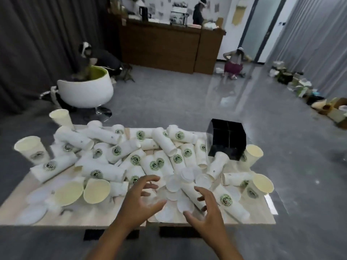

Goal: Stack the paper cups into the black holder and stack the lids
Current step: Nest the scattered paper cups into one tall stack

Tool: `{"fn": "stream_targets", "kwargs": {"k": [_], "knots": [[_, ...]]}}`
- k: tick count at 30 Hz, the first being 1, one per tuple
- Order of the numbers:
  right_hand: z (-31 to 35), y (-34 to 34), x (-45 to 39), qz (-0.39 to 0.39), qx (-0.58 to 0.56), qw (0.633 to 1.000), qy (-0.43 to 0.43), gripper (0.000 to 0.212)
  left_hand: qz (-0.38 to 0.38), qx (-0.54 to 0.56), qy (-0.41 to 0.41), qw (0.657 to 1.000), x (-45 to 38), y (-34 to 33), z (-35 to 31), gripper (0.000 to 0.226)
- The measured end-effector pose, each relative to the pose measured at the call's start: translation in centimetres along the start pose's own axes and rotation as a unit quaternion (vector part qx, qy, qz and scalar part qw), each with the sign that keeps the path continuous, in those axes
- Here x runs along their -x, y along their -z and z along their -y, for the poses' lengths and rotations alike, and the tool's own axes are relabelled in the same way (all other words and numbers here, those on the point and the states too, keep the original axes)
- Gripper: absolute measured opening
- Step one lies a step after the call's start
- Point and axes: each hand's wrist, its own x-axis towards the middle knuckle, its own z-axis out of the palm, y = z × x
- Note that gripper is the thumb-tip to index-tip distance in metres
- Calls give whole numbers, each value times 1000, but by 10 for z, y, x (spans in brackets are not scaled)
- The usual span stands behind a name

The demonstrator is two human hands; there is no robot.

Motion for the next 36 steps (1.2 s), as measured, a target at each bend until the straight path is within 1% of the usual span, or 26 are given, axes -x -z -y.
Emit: {"fn": "stream_targets", "kwargs": {"k": [4,7,11,16,21,25,28,32,36], "knots": [[22,-37,-32,44,-5,999,19,72,-68,8,33,997,-4,58,20,62],[31,-63,-58,53,-2,998,20,72,-87,18,30,996,-22,90,35,61],[33,-68,-76,28,5,999,13,71,-86,13,7,996,-44,102,38,59],[21,-68,-90,16,30,999,4,70,-56,8,-3,998,-73,104,48,61],[-2,-68,-102,27,39,998,-28,71,-45,7,23,999,-83,100,60,63],[-21,-70,-118,77,41,996,-30,70,-67,2,44,997,-88,91,62,65],[-31,-72,-131,122,46,991,-10,72,-89,6,63,994,-90,86,57,66],[-46,-75,-143,159,44,986,9,71,-131,13,87,987,-86,84,50,64],[-52,-87,-147,202,28,979,-1,60,-162,30,136,977,-73,78,50,50]]}}
